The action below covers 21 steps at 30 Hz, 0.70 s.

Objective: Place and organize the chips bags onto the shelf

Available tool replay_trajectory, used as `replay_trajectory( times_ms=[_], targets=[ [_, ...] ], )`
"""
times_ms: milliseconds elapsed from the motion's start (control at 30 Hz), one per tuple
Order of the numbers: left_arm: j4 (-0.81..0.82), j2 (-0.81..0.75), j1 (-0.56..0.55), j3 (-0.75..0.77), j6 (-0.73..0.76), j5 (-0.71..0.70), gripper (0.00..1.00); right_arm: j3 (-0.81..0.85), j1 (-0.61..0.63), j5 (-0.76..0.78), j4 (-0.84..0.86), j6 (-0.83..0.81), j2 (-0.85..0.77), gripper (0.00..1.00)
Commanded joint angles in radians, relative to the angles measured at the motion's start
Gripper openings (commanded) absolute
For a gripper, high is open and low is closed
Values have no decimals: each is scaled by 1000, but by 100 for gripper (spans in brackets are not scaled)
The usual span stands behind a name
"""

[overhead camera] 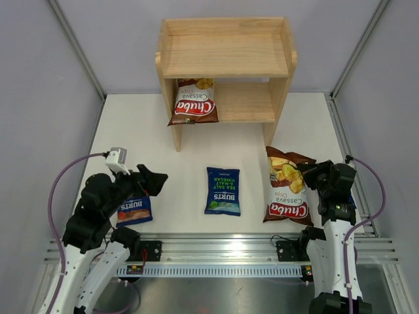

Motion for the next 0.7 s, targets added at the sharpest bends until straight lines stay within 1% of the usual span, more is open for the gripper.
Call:
replay_trajectory(
  times_ms=[0,33,67,100,133,167,233,267,300,367,400,433,467,500,533,567,600,667],
  targets=[
    [240,24,-4,-108,-70,221,99,84,-4,-78,-1,66,-31,0],
    [286,24,-12,-133,-91,273,99,93,-4,-83,-11,74,-35,0],
    [334,23,-22,-163,-130,294,99,105,-4,-98,-11,94,-37,0],
    [421,19,-33,-205,-144,317,99,113,-4,-106,-5,106,-45,0],
    [460,16,-68,-225,-167,319,99,119,-4,-123,-5,120,-48,0],
    [536,13,-88,-240,-174,319,99,134,-4,-133,-3,150,-49,0],
    [602,12,-160,-283,-194,296,99,141,-4,-149,11,192,-63,0],
    [662,19,-188,-294,-200,284,99,136,-4,-167,26,247,-71,0],
    [681,32,-249,-300,-202,244,99,136,-4,-172,49,275,-83,0],
    [749,77,-324,-311,-191,189,99,139,-3,-178,69,357,-89,0],
    [777,93,-414,-314,-184,119,99,141,-4,-180,99,387,-95,0],
    [800,117,-464,-316,-161,73,99,142,-4,-181,116,437,-97,0],
    [842,139,-511,-314,-150,33,99,159,-4,-180,124,453,-97,0],
    [862,200,-559,-309,-138,-57,99,171,-4,-178,124,464,-92,0],
    [879,234,-647,-300,-126,-99,99,185,-4,-178,121,473,-91,0],
    [912,271,-686,-273,-100,-118,99,211,-4,-180,120,491,-89,0],
    [929,362,-744,-253,-84,-180,99,219,-4,-184,129,508,-88,0],
    [969,461,-794,-186,-46,-224,99,223,-4,-210,153,581,-89,0]
  ],
)
